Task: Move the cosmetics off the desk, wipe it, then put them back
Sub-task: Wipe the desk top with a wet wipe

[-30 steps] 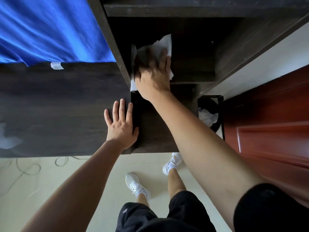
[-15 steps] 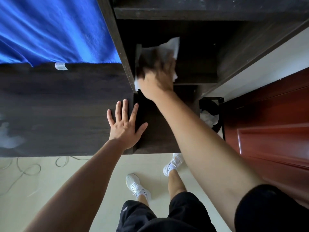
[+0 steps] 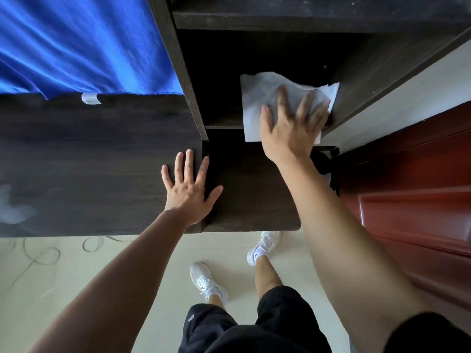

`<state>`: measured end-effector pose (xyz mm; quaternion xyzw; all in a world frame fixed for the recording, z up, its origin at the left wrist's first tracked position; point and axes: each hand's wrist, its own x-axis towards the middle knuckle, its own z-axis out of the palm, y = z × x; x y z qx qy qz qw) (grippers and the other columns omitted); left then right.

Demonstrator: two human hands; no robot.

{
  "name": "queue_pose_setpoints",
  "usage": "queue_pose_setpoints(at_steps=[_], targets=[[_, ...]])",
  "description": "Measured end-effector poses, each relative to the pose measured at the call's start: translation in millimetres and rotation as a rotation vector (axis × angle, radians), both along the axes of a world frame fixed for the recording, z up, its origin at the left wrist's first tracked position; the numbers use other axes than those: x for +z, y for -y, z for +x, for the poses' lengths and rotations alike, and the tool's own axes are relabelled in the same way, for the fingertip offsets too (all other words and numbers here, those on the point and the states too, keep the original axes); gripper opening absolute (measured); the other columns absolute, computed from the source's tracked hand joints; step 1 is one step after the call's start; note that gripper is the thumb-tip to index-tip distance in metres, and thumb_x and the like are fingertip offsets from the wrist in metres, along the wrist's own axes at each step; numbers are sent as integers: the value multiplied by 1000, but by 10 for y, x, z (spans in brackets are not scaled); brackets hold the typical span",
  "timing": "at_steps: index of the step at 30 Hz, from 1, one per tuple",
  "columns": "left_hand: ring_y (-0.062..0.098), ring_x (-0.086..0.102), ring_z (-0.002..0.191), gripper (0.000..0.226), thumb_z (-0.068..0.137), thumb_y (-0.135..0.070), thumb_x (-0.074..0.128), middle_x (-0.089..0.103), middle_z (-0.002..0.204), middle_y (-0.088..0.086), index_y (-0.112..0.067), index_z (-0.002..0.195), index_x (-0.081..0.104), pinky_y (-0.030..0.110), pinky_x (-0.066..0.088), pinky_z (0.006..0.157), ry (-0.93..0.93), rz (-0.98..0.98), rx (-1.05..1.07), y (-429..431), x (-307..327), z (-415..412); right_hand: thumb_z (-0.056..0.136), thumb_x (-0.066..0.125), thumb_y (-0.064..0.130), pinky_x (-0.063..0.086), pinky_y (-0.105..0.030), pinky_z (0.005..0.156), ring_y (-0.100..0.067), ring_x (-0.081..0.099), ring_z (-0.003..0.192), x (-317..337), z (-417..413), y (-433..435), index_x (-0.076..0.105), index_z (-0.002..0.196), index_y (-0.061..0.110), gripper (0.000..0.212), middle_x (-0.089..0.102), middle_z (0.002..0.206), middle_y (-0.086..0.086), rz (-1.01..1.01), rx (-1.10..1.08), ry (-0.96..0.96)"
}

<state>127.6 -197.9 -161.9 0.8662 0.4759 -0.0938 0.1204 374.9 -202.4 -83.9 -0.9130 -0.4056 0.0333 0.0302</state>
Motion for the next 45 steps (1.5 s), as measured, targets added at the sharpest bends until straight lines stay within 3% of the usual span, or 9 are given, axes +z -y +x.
queue_pose_setpoints(at_steps=[4,8,11,14,23,27,35,40,45], targets=[[31,-13,151,81,92,-76,14,-8,165,12,-30,157,1,63,-4,116,-15,-1,3,-16,-15,-10,97,28,69,-1,-66,119,-58,-4,147,74,-177,-442,20,158,40,68,3,167,-22,7,103,-74],[29,-12,150,81,92,-74,18,-8,165,11,-29,157,3,63,-4,116,-18,-4,3,-7,-11,-11,98,24,66,2,-60,121,-55,3,149,97,-377,-439,26,156,43,62,13,167,-15,4,350,-49],[27,-16,150,82,91,-75,18,-10,165,10,-29,157,3,62,-7,116,-31,-8,7,-12,-17,-16,105,26,53,15,-56,120,-49,22,148,110,-320,-150,46,149,36,51,34,160,-13,112,480,-40],[27,-16,150,84,90,-77,18,-12,165,8,-30,157,2,62,-7,115,-49,-8,11,-13,-3,-2,106,47,28,39,-51,113,-41,48,136,78,-162,128,68,128,13,34,59,140,-16,381,533,-33],[37,-11,150,87,91,-72,26,-11,164,18,-20,158,5,66,1,116,-130,-32,2,47,140,147,91,69,4,58,-40,82,-34,70,97,20,176,1248,75,104,0,15,74,105,-13,595,209,-150],[40,6,150,77,93,-64,35,7,162,22,-16,153,28,64,9,117,68,71,-289,469,100,495,93,64,9,50,-33,82,-29,69,101,-198,302,1895,75,107,7,18,75,106,-9,433,-43,-245],[36,-3,152,80,94,-65,31,-4,165,16,-19,158,15,60,11,120,-9,-61,-575,1006,-403,1401,94,62,17,30,-7,77,-16,65,108,-745,797,2608,73,117,23,25,72,118,3,304,-436,-422],[36,1,152,76,96,-64,23,2,165,16,-18,157,17,60,12,119,9,-15,-609,1011,-892,1958,96,59,7,50,-26,100,-16,67,115,-1499,1272,2473,71,121,14,28,71,122,-1,354,-465,-567],[37,3,152,79,97,-68,17,3,165,17,-17,157,15,65,9,117,-18,54,-611,952,-1376,2246,100,57,13,33,-26,114,-19,46,139,-2260,1579,2244,56,141,14,41,50,150,-5,199,-336,-664]])
